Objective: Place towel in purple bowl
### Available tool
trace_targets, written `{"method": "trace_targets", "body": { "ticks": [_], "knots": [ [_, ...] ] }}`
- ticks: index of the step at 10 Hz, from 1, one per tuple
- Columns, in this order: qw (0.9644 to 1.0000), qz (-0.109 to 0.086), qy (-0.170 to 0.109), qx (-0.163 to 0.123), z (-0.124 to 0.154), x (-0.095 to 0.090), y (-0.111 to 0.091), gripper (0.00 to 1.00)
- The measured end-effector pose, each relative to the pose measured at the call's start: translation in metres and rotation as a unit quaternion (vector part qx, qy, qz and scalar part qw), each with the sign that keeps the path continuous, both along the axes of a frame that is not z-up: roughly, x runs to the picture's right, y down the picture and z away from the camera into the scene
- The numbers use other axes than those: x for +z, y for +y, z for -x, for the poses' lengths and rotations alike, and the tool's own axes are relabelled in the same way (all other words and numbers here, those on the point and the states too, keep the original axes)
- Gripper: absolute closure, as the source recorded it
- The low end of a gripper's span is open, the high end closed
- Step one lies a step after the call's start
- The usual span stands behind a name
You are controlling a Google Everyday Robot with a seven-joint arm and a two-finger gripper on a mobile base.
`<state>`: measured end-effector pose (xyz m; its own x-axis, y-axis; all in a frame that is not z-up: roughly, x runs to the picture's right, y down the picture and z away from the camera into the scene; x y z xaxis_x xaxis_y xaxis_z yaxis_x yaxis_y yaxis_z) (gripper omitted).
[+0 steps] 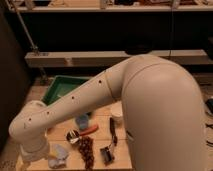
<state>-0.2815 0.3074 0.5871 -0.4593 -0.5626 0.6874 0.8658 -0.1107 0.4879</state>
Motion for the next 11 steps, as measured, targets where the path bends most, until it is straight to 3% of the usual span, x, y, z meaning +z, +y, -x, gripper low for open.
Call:
{"method": "trace_targets", "body": {
  "ticks": [2, 6, 8, 11],
  "knots": [
    [0.9998, 0.008, 0.016, 0.005, -0.009, 0.013, 0.015, 0.2],
    [0.9991, -0.002, 0.042, 0.0, -0.016, 0.042, 0.039, 0.2],
    [0.998, -0.022, 0.059, 0.005, -0.02, 0.058, 0.049, 0.2],
    [0.9964, -0.053, 0.06, 0.028, -0.029, 0.075, 0.04, 0.2]
  ]
}}
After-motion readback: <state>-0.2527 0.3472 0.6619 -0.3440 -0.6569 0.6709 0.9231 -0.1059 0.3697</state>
